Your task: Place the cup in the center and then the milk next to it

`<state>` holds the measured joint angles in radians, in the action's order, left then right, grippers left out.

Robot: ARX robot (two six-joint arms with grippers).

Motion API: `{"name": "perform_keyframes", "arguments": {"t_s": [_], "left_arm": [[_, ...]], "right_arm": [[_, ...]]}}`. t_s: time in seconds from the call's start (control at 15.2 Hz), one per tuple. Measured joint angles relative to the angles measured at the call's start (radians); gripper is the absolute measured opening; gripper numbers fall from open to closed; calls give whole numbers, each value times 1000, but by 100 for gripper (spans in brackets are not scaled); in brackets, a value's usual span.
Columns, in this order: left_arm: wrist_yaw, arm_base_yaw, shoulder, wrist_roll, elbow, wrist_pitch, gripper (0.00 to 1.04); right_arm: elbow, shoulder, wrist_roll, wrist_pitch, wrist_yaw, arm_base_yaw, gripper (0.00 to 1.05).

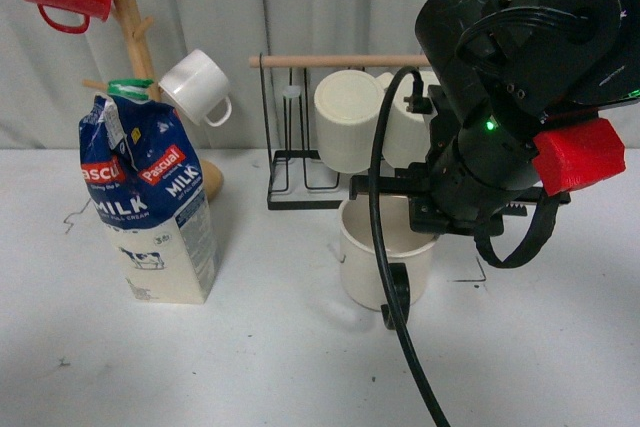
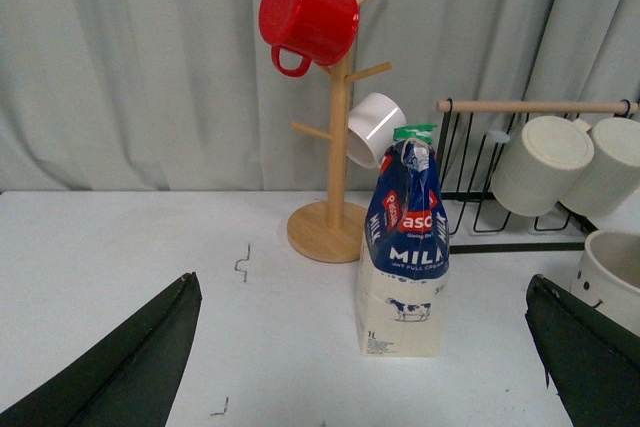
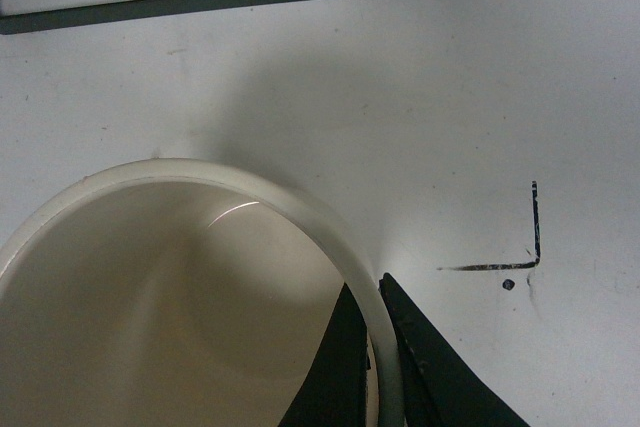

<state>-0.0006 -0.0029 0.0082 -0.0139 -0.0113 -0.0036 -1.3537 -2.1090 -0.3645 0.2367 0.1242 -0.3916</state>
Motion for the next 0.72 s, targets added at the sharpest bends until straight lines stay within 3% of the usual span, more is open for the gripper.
{"name": "perform_keyframes", "arguments": {"t_s": [0.72], "left_arm": [[0,0,0,0,0,0,98]], "right_arm": [[-76,-62,26,26,-12,7,3]]}}
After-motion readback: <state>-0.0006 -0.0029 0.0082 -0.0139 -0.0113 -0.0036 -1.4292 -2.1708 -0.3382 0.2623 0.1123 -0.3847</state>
